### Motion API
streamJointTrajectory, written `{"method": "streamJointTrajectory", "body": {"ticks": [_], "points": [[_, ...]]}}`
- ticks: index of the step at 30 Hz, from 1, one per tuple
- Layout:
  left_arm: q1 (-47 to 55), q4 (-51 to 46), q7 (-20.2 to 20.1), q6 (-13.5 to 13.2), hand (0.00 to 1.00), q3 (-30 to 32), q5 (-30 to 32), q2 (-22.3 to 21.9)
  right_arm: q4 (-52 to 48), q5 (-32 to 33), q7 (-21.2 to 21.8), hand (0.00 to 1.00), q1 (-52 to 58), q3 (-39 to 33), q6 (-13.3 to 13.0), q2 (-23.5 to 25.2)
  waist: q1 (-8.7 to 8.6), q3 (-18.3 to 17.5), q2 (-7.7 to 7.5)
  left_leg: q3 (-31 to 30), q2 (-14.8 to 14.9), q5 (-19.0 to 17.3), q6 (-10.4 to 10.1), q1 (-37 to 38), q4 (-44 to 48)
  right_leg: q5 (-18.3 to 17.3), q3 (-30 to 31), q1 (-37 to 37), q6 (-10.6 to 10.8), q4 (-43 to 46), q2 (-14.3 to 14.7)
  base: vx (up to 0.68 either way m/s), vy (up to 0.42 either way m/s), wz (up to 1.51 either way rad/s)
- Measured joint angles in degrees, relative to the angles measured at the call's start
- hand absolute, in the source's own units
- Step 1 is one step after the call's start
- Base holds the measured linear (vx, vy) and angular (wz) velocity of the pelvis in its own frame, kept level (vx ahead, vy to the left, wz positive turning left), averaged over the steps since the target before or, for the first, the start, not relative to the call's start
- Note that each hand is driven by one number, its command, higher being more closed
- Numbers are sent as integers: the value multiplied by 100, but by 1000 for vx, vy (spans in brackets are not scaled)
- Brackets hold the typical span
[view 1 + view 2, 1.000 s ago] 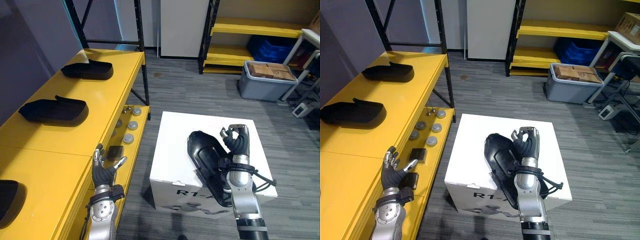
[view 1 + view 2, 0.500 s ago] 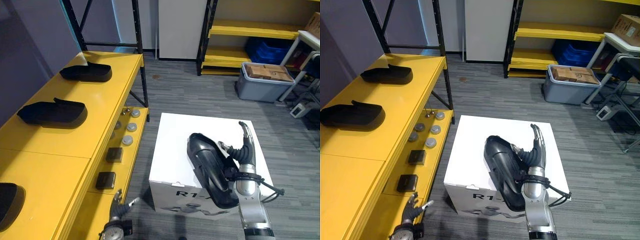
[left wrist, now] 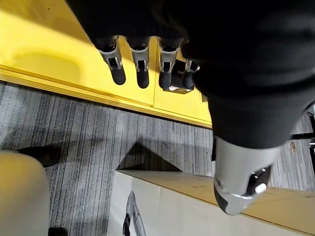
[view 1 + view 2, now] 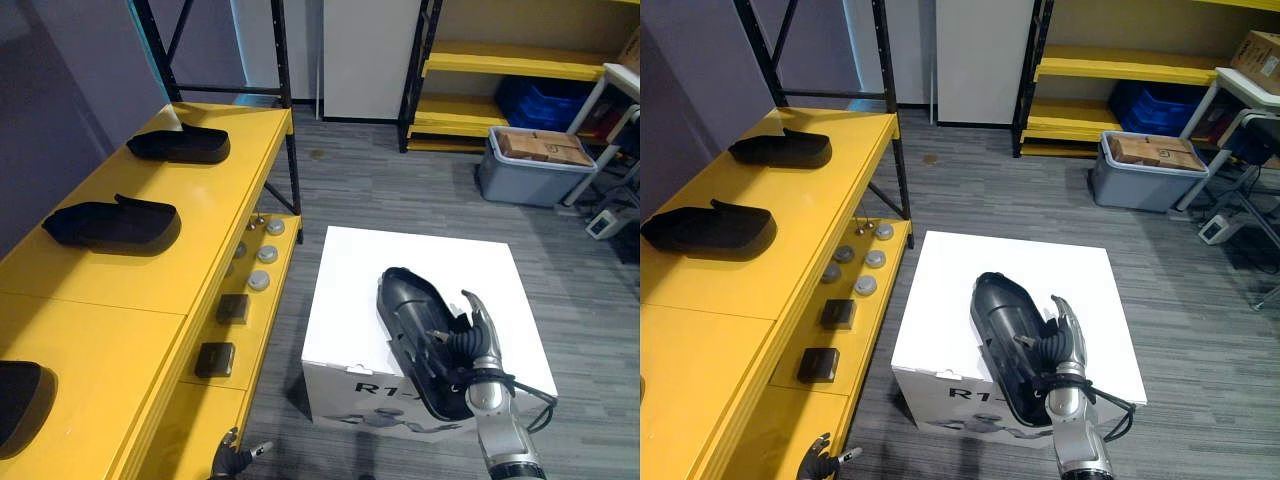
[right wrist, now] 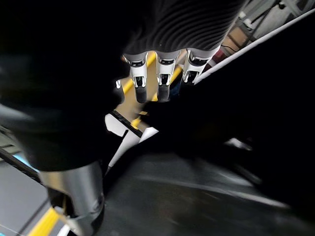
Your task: Walk over and take plastic housings, then place them on the shelf
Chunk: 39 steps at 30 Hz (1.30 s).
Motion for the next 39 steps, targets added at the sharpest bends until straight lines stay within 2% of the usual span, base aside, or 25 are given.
{"method": "streamJointTrajectory", "body": {"ticks": [5,12,13,19,25,33,39], "points": [[-37,83,3,-1,0,-2,1,34,241,-242,-57,0,-45,-41,70,-37,-2,9,1,-17,-7,7,3,-2,-40,-6,-15,-17,9,-2,-7,0,0,0],[-64,101,8,1,0,-119,50,83,618,-392,-395,0,-285,-301,310,5,-5,19,-1,-41,-31,21,22,0,-80,-16,-34,-23,23,-2,-30,11,9,1],[-102,162,10,6,0,-119,50,92,631,-366,-407,100,-316,-326,362,15,-3,21,-4,-42,-36,23,25,0,-83,-16,-35,-23,24,-2,-36,0,0,0],[-110,179,-4,38,0,-119,50,111,652,-341,-216,100,-487,-504,455,-21,-15,34,-25,-46,-51,28,32,4,-94,-20,-39,-22,30,-2,-50,0,0,0],[-125,181,-112,53,0,-120,50,126,664,-270,35,100,-555,-460,418,-108,-16,61,-72,-44,-38,31,27,12,-113,-20,-38,-20,30,-2,-39,0,0,0],[-155,175,-126,51,0,-212,47,185,625,-270,430,100,-553,399,346,-141,-2,78,-112,-65,-45,43,34,10,-120,-20,-56,2,30,2,-43,0,0,1],[-164,165,-115,47,0,-209,39,214,547,-233,443,100,-586,514,318,31,7,99,-153,-146,-63,94,44,5,-155,-20,-163,0,30,0,-65,-4,8,9]]}}
